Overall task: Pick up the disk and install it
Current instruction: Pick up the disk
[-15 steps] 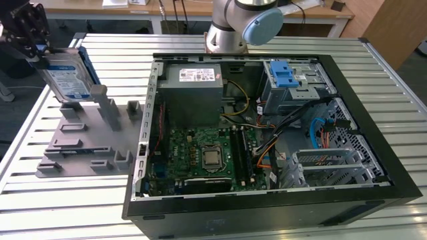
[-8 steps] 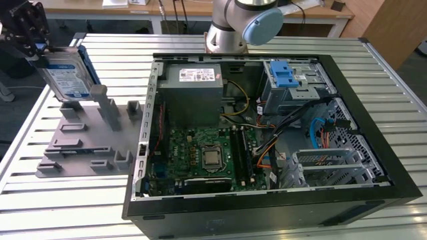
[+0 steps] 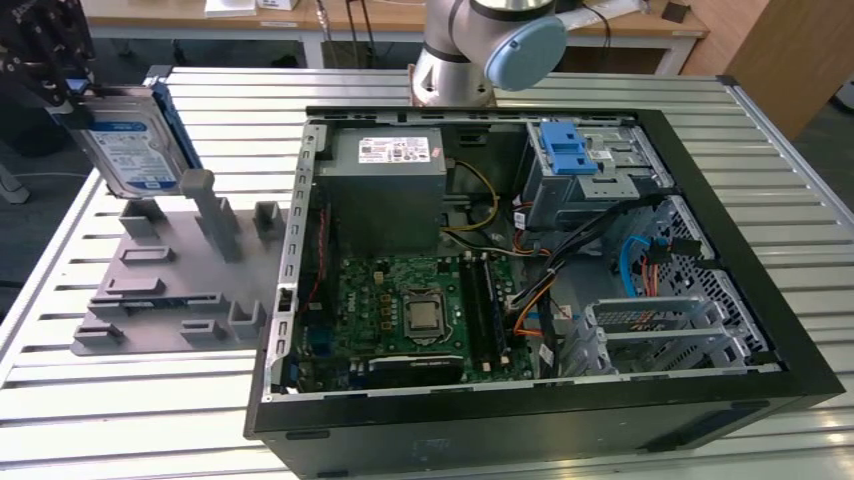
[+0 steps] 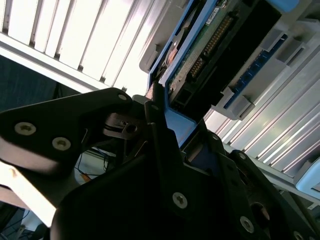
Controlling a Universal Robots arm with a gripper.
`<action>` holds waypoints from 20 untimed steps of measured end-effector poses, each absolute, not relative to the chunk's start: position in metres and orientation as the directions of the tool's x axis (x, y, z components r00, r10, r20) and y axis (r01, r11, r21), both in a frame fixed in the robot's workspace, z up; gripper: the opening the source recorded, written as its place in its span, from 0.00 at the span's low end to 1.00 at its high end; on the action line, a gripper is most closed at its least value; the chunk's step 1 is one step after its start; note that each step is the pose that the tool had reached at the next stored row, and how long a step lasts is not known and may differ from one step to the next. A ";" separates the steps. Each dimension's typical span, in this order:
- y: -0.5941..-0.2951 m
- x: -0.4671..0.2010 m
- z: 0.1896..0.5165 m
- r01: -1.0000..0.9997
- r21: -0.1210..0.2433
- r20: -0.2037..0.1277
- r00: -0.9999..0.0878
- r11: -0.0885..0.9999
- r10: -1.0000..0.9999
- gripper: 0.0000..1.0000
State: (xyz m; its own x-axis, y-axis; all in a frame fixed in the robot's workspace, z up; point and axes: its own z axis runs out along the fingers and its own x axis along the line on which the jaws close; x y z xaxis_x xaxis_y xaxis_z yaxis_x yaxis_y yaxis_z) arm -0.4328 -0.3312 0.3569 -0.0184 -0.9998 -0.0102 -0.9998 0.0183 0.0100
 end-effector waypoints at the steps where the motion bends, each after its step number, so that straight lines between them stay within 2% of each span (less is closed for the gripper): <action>1: -0.331 -0.433 0.359 -1.000 0.010 -0.011 -0.018 0.018 -1.000 0.36; 20: -0.331 -0.432 0.384 -1.000 0.011 -0.015 -0.018 0.018 -1.000 0.36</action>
State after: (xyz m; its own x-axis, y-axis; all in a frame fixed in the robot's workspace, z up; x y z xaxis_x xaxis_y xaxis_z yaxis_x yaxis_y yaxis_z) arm -0.4323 -0.3313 0.3838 -0.0184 -0.9997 -0.0149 -0.9998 0.0182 0.0107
